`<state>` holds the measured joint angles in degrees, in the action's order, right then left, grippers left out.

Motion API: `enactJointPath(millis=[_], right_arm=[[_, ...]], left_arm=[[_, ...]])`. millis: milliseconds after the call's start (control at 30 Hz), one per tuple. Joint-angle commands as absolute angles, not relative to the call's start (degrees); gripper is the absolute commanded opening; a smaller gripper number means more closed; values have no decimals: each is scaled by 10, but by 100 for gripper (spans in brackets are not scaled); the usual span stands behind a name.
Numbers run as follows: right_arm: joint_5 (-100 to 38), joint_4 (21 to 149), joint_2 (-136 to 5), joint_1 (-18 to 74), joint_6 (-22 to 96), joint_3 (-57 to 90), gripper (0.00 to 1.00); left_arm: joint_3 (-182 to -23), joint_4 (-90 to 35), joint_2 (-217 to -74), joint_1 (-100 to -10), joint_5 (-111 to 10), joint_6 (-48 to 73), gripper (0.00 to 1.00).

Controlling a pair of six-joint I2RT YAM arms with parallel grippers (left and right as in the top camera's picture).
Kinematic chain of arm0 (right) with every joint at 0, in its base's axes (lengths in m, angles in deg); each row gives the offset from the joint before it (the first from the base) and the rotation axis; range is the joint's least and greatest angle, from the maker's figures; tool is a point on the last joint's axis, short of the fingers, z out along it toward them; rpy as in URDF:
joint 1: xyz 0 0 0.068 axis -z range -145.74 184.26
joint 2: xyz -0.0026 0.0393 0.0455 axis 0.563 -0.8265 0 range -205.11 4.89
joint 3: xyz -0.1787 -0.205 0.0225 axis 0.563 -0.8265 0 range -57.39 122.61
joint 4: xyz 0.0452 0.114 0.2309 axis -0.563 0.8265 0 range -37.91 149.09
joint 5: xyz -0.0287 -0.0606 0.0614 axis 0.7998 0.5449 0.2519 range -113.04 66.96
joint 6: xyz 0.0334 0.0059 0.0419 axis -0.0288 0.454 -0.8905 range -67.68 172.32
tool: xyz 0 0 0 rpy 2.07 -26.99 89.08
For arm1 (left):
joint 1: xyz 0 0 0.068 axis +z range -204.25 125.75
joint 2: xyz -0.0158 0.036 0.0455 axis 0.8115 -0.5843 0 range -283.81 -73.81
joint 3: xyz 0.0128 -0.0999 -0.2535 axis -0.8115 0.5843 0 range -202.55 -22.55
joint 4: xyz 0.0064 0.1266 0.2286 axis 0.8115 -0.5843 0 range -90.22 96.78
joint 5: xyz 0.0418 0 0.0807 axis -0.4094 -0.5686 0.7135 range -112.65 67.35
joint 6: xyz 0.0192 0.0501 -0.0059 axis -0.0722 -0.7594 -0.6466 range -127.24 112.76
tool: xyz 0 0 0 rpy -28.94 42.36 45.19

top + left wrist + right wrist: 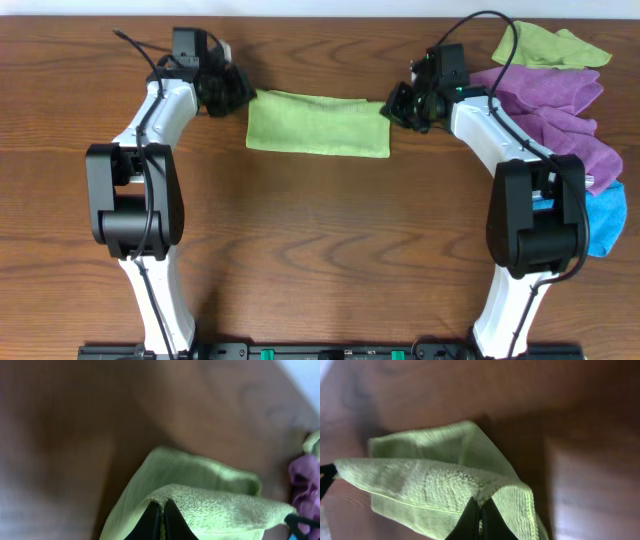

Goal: Fold the cloth
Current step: 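Release the folded edge and lift both grippers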

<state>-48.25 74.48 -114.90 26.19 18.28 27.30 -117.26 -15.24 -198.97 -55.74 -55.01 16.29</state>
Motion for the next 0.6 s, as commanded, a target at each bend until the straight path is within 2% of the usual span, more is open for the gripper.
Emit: enactJointPath(millis=[0,233,567], right_arm=[[-465,715,-1158,259,180,281,2],[-451,682,-1161,259,180,281,2],[-471,784,-1161,259,177,281,1]], left_arm=[[-1195,-123,-1995,-554,-513,159,6],[-1195,-91,-2007,-555,-510,156,5],[-1195,-219,-2012,-555,-495,110,6]])
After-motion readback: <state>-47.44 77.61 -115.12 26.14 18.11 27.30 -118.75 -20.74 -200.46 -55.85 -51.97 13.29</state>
